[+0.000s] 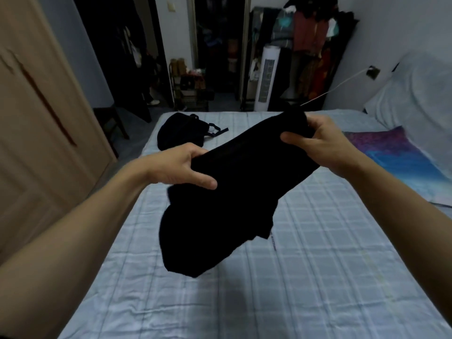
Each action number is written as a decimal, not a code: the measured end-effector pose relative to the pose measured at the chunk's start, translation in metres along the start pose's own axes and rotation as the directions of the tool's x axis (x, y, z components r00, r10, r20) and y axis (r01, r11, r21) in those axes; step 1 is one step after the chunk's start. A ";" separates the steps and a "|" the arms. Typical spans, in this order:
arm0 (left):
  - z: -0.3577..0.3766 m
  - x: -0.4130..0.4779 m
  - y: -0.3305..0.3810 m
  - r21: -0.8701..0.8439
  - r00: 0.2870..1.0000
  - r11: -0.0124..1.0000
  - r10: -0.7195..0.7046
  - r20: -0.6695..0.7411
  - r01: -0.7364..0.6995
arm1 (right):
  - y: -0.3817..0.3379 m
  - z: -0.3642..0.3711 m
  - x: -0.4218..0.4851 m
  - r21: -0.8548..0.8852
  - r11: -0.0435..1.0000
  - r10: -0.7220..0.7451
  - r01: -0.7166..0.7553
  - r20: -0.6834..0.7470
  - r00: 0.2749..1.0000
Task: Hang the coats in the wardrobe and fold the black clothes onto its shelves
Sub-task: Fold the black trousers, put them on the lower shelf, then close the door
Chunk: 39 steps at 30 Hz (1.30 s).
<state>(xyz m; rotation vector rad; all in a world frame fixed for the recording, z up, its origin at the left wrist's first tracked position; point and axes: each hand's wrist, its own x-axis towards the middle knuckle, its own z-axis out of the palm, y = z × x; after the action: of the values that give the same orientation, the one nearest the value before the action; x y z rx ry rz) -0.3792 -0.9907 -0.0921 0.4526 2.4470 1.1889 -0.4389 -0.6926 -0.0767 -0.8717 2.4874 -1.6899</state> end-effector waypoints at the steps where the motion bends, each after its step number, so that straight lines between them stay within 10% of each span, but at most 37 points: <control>1: 0.005 -0.011 0.008 0.021 0.999 0.999 -0.026 0.044 0.025 | -0.002 -0.005 -0.012 0.020 1.000 0.014 -0.013 -0.016 1.000; 17: 0.093 -0.178 0.072 0.628 0.865 0.654 -0.085 -0.494 0.423 | -0.066 -0.040 -0.145 0.141 0.975 -0.134 0.170 -0.239 0.962; 21: 0.098 -0.207 0.074 0.472 0.860 0.807 -0.085 -0.503 0.355 | -0.068 -0.045 -0.160 0.170 0.976 -0.088 0.133 -0.247 0.965; 24: 0.111 -0.230 0.076 0.004 0.852 0.983 -0.155 -0.501 0.181 | -0.063 -0.046 -0.172 0.139 0.988 -0.036 0.071 -0.240 0.970; 28: 0.121 -0.246 0.061 -0.519 0.815 0.851 -0.353 -0.460 0.076 | -0.054 -0.026 -0.176 0.023 0.995 0.098 -0.096 -0.177 0.979; 31: 0.119 -0.225 0.060 -0.702 0.553 0.711 -0.603 -0.576 0.043 | -0.057 0.017 -0.154 -0.004 0.950 0.300 -0.311 -0.256 0.919; 35: 0.124 -0.200 0.089 -0.553 0.240 0.823 -0.515 -0.823 -0.128 | -0.105 0.098 -0.142 0.204 0.926 0.368 -0.317 -0.308 0.878; 39: 0.155 -0.217 0.124 -0.279 0.398 0.952 -0.209 -0.893 -0.126 | -0.170 0.157 -0.183 0.465 0.876 0.181 -0.130 -0.067 0.981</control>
<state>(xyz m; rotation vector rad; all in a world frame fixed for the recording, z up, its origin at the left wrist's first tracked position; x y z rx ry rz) -0.1019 -0.9083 -0.0388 -0.5848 2.9498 2.1908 -0.1615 -0.7895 -0.0498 -0.5251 1.9957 -2.1764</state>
